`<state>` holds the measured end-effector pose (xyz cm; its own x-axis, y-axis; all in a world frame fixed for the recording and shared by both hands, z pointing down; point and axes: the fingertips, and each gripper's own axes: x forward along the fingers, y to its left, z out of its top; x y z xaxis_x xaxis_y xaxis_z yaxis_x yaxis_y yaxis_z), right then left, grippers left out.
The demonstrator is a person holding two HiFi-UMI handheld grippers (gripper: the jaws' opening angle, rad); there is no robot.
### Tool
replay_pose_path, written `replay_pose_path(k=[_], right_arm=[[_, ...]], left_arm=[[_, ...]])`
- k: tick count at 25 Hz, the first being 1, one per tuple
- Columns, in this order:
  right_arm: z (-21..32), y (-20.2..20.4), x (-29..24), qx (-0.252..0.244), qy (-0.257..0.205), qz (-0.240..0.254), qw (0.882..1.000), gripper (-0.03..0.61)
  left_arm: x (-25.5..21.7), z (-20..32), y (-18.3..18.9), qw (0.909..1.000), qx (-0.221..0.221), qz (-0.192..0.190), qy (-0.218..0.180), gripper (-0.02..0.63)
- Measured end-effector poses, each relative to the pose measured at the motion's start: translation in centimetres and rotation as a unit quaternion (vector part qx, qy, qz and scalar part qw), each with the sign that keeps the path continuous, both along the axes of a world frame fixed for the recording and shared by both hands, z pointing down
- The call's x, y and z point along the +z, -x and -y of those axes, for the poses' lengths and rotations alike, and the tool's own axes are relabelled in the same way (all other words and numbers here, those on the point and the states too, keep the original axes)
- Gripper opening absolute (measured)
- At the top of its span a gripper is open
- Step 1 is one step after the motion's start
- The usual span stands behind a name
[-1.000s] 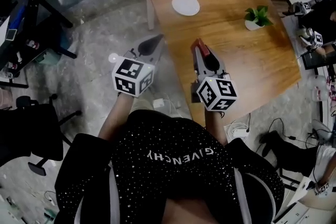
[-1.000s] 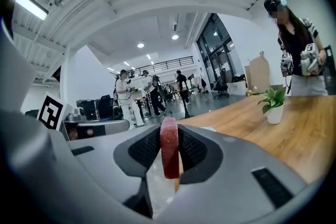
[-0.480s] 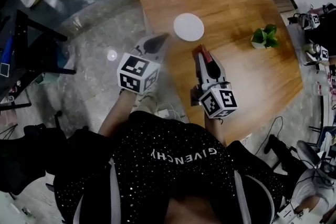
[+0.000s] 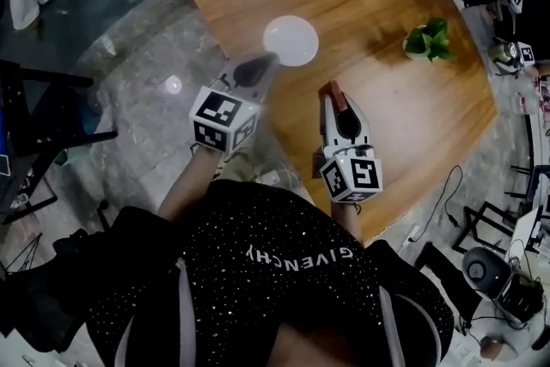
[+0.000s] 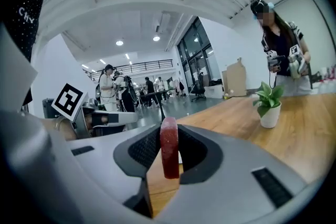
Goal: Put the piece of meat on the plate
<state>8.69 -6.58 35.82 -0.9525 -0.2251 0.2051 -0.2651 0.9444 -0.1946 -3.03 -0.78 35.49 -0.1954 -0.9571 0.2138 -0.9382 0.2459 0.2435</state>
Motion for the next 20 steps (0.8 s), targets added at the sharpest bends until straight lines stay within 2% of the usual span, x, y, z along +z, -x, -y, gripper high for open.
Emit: replay_pose_path(k=[5, 9, 15, 20], right_arm=[[-2.8, -2.0, 0.1, -0.008, 0.014, -0.013, 1.000, 0.098], [-4.0, -0.7, -0.2, -0.013, 0.020, -0.016, 1.000, 0.098], [-2.9, 5.2, -1.1, -0.009, 0.015, -0.003, 1.000, 0.098], [-0.3, 9.2, -0.7, 0.007, 0.020, -0.012, 1.000, 0.098]], left_arm=[[0.9, 0.5, -2.3, 0.9999, 0.015, -0.004, -0.001, 0.008], [1.0, 1.4, -2.1, 0.9994, 0.031, -0.012, -0.006, 0.008], [1.0, 2.4, 2.5, 0.9989, 0.042, -0.019, -0.012, 0.008], [2.1, 3.4, 6.7, 0.9987, 0.045, -0.025, -0.001, 0.008]])
